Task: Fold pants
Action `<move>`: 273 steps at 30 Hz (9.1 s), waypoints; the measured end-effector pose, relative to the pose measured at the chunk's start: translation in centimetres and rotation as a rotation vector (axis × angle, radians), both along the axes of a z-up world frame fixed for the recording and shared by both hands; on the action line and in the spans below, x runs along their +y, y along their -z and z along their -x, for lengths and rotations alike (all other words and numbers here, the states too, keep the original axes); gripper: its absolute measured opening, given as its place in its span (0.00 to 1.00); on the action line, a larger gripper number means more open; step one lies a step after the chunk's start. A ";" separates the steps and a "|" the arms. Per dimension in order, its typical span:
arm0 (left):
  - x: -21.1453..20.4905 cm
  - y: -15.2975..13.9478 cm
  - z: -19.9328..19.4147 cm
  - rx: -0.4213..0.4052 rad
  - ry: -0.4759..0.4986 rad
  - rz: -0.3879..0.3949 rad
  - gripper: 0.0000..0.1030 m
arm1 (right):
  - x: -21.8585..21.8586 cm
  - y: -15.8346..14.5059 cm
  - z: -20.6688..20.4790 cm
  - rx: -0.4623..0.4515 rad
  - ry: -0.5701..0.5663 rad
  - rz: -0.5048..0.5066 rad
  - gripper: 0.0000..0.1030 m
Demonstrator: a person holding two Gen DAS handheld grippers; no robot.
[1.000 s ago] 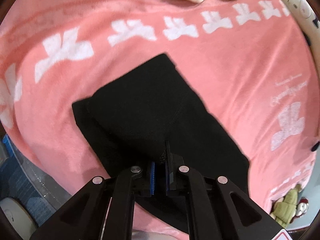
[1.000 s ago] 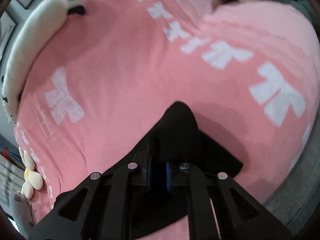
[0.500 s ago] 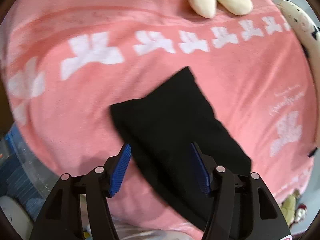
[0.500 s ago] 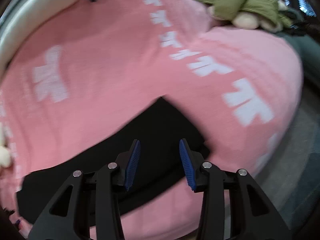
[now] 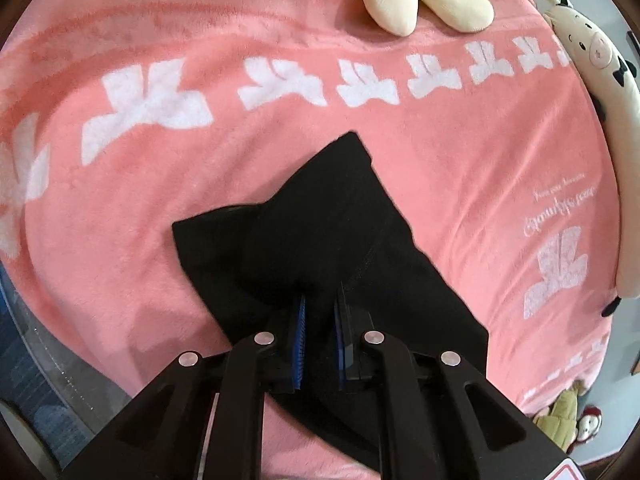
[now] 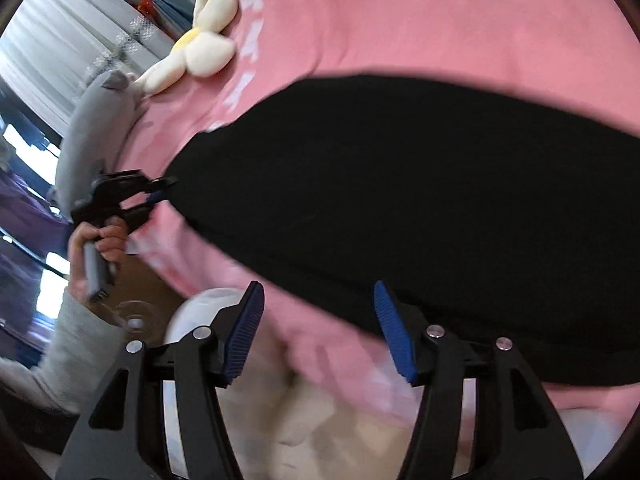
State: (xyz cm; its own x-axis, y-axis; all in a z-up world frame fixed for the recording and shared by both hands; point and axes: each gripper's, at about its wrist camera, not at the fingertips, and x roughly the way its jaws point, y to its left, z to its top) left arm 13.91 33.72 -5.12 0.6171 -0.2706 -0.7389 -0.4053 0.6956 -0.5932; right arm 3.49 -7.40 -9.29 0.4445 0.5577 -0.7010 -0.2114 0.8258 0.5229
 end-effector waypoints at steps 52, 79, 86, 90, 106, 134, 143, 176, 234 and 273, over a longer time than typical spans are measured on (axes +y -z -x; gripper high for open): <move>-8.3 2.6 -7.7 0.097 0.114 -0.484 0.23 | 9.3 -2.0 -21.0 -0.140 0.026 0.312 0.00; -28.8 -1.9 1.9 0.048 0.480 -0.766 0.41 | -29.2 0.2 9.6 -0.038 0.774 0.366 0.05; -30.9 -1.6 4.1 0.032 0.521 -0.758 0.51 | -35.7 -3.3 14.9 -0.124 1.029 0.339 0.35; -32.3 -0.7 4.9 0.047 0.557 -0.757 0.52 | -40.0 -2.4 16.4 -0.092 1.070 0.316 0.35; -34.4 0.4 5.1 0.082 0.569 -0.776 0.59 | -41.8 -0.5 17.2 -0.100 1.038 0.219 0.30; -36.6 2.2 6.2 0.096 0.637 -0.760 0.62 | -41.9 -4.1 17.9 -0.243 1.048 0.103 0.28; -36.7 2.0 6.8 0.082 0.660 -0.736 0.64 | -40.2 -0.6 14.5 -0.069 1.049 0.190 0.32; -31.8 2.4 7.5 0.090 0.612 -0.689 0.67 | -40.6 0.7 16.3 -0.063 1.220 -0.019 0.12; -17.0 1.0 8.6 0.067 0.444 -0.461 0.70 | 3.4 -2.4 -3.4 -0.152 0.134 0.349 0.38; -19.0 -0.5 7.0 0.086 0.365 -0.440 0.73 | -17.4 0.2 3.0 0.089 0.519 -0.139 0.19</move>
State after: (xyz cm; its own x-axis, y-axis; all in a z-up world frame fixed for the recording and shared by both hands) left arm 6.90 14.75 -4.60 0.4744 -0.1108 -0.8733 -0.1266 0.9732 -0.1922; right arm 0.49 -24.84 -9.51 0.6287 0.3709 -0.6835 0.2559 0.7314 0.6322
